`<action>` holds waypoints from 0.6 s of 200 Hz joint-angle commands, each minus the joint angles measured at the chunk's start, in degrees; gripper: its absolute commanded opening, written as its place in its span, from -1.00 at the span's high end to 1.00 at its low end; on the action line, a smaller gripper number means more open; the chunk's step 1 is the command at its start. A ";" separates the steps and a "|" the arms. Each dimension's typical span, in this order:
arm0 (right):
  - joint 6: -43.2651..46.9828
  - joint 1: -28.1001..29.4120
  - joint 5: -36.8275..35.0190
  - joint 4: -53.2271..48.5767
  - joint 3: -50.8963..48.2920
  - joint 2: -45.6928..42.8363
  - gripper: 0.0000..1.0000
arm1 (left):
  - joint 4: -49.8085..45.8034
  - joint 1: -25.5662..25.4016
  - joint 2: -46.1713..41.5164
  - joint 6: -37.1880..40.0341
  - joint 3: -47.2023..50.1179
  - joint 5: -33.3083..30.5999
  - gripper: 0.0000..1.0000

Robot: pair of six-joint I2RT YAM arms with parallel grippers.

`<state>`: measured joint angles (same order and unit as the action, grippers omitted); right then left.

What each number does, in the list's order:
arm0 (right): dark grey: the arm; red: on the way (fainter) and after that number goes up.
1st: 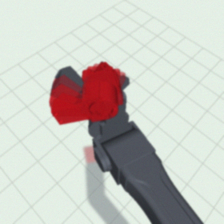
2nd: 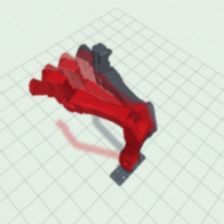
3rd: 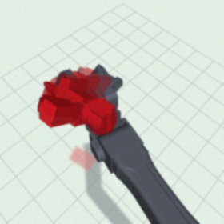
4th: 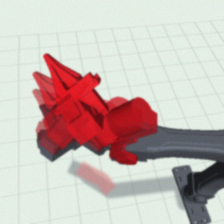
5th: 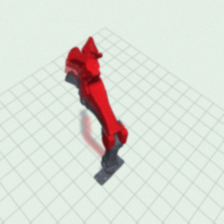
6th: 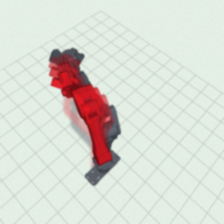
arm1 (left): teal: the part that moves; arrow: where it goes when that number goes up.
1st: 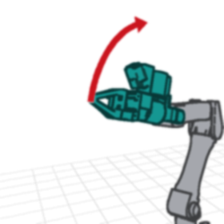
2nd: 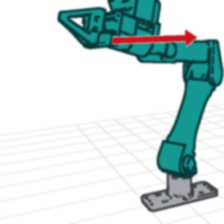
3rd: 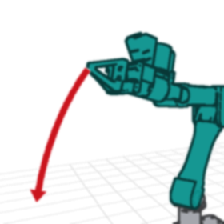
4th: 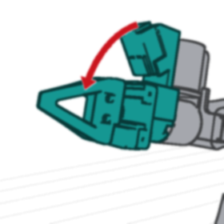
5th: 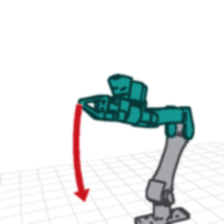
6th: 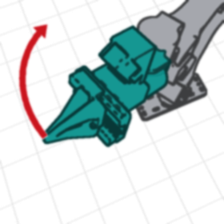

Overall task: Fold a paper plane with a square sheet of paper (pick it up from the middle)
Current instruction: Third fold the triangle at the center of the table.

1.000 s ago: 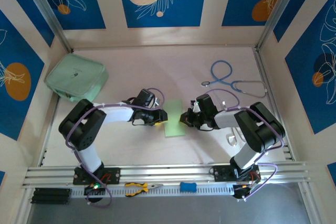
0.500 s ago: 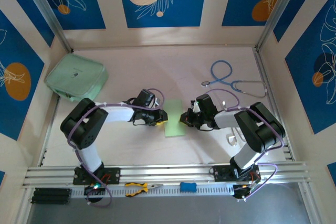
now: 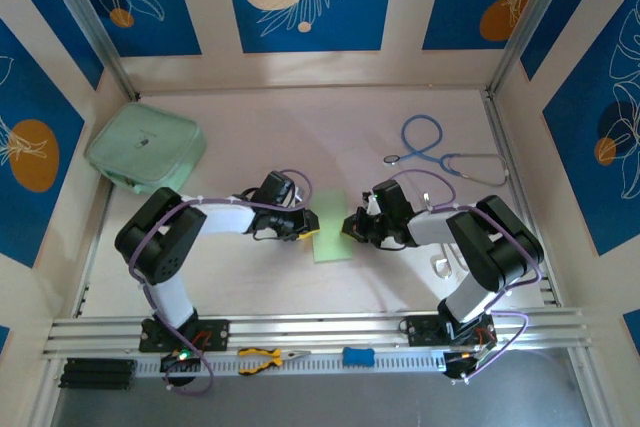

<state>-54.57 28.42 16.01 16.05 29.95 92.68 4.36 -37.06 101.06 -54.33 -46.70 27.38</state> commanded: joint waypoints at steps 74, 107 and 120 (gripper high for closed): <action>3.20 2.35 -3.39 -8.59 -2.40 -6.37 0.65 | -0.13 0.29 -3.44 -0.05 1.18 -0.92 1.00; 9.74 4.01 -9.93 -17.88 -1.22 -17.06 0.35 | -1.15 0.54 -4.24 -0.24 0.52 0.45 1.00; 13.76 5.15 -11.85 -20.74 -0.58 -21.14 0.32 | -1.62 0.58 -4.13 -0.41 0.17 0.96 1.00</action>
<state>-48.64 31.99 9.58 4.14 28.27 78.24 4.86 -36.97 97.95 -55.05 -46.04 27.22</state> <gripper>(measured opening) 0.332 0.064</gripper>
